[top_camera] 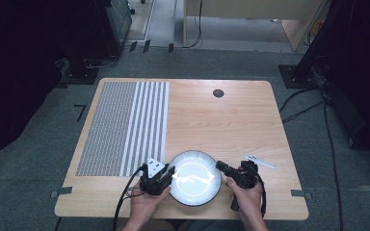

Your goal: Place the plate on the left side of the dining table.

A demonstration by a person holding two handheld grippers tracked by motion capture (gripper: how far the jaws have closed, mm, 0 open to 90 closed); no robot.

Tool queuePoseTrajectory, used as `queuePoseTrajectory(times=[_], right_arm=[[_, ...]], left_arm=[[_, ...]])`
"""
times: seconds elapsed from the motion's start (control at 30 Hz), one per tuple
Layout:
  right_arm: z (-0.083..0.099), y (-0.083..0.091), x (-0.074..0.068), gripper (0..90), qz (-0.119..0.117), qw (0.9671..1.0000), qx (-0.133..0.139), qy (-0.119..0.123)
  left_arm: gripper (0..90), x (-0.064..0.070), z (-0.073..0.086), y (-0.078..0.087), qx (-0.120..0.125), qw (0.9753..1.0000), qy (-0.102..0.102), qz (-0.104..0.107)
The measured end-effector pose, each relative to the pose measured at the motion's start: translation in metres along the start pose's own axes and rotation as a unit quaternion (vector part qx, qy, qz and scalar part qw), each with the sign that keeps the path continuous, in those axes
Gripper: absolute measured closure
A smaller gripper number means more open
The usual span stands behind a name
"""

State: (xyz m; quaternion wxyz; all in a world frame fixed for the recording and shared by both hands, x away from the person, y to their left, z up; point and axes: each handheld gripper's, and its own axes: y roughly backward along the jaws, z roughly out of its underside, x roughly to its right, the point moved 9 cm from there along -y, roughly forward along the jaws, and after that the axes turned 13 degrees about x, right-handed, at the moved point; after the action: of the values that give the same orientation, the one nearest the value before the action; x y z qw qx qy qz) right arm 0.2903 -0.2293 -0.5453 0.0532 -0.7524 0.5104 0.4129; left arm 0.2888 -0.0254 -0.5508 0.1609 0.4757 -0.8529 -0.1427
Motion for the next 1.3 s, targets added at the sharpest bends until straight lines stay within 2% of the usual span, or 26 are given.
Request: queuePoseTrajectory(times=[0.07,0.1,0.13,0.17,0.2,0.23,0.27,0.33,0.4,0.43,0.47,0.6,0.73,0.83,0.87,0.9,0.93,1.0,1.1,1.13,1.17,1.2,1.23,1.3], right_arm=[[-0.001,0.000,0.003,86.9,-0.014,0.9994,-0.003,-0.032],[-0.001,-0.001,0.004,86.2,-0.020,0.9990,-0.007,-0.040],[-0.001,-0.001,0.003,84.5,-0.018,0.9995,-0.006,-0.023],[-0.001,-0.001,0.003,84.5,-0.018,0.9995,-0.006,-0.023],[-0.001,-0.001,0.000,80.5,-0.014,0.9999,-0.008,-0.001],[-0.001,0.001,-0.003,78.5,-0.003,0.9994,-0.016,0.032],[0.000,0.003,-0.005,77.4,0.005,0.9984,-0.021,0.052],[0.002,0.007,-0.009,75.8,0.018,0.9942,-0.032,0.101],[0.004,0.012,-0.010,76.3,0.021,0.9926,-0.045,0.111],[0.005,0.017,-0.008,76.8,0.015,0.9932,-0.064,0.096],[0.005,0.017,-0.008,76.8,0.015,0.9932,-0.064,0.096],[0.007,0.024,-0.006,76.5,0.000,0.9939,-0.091,0.062],[0.007,0.024,-0.006,76.6,0.005,0.9946,-0.095,0.042],[0.008,0.025,-0.008,76.6,0.019,0.9944,-0.095,0.043],[0.008,0.025,-0.009,76.5,0.030,0.9935,-0.094,0.057],[0.008,0.025,-0.009,76.5,0.030,0.9935,-0.094,0.057],[0.009,0.024,-0.011,76.5,0.045,0.9927,-0.089,0.069],[0.010,0.024,-0.012,76.5,0.049,0.9924,-0.086,0.073],[0.011,0.022,-0.014,76.5,0.046,0.9936,-0.081,0.065],[0.011,0.021,-0.014,76.4,0.036,0.9946,-0.084,0.049],[0.023,0.016,-0.016,75.4,0.006,0.9926,-0.121,0.001],[0.023,0.016,-0.016,75.4,0.006,0.9926,-0.121,0.001],[0.022,0.014,-0.014,76.4,0.006,0.9947,-0.103,-0.005],[0.019,0.011,-0.013,78.6,0.009,0.9953,-0.095,-0.012]], left_arm=[[72.4,0.000,0.000,0.000,0.001,1.0000,0.000,0.000],[72.2,0.000,0.000,0.000,-0.001,1.0000,0.000,0.002],[71.9,-0.001,0.000,0.000,-0.003,1.0000,0.001,0.006],[71.9,-0.001,0.000,0.000,-0.006,0.9999,0.002,0.011],[71.2,-0.001,0.000,0.001,-0.012,0.9998,-0.002,0.016],[71.1,-0.001,-0.001,0.001,-0.013,0.9997,-0.004,0.019],[70.9,-0.001,-0.002,0.003,-0.013,0.9996,-0.006,0.022],[70.8,-0.001,-0.004,0.005,-0.016,0.9994,-0.013,0.029],[71.6,-0.001,-0.007,0.008,-0.020,0.9991,-0.017,0.034],[74.3,-0.002,-0.008,0.009,-0.022,0.9990,-0.015,0.037],[74.3,-0.003,-0.009,0.010,-0.025,0.9988,-0.012,0.040],[79.9,-0.006,-0.007,0.013,-0.035,0.9982,-0.008,0.049],[80.4,-0.006,-0.006,0.013,-0.034,0.9981,-0.007,0.051],[80.3,-0.005,-0.005,0.013,-0.028,0.9986,-0.012,0.043],[80.4,-0.005,-0.005,0.013,-0.028,0.9987,-0.012,0.041],[80.4,-0.005,-0.005,0.013,-0.027,0.9988,-0.010,0.039],[80.5,-0.005,-0.005,0.013,-0.028,0.9988,-0.009,0.039],[80.5,-0.005,-0.005,0.014,-0.027,0.9989,-0.007,0.039],[80.4,-0.006,-0.005,0.014,-0.023,0.9989,0.002,0.042],[80.4,-0.006,-0.005,0.014,-0.022,0.9988,0.005,0.043],[80.6,-0.006,-0.005,0.014,-0.022,0.9988,0.005,0.043],[80.6,-0.007,-0.005,0.013,-0.022,0.9988,0.007,0.043],[81.0,-0.007,-0.005,0.014,-0.024,0.9987,0.009,0.045],[81.0,-0.007,-0.004,0.013,-0.022,0.9986,0.008,0.047]])
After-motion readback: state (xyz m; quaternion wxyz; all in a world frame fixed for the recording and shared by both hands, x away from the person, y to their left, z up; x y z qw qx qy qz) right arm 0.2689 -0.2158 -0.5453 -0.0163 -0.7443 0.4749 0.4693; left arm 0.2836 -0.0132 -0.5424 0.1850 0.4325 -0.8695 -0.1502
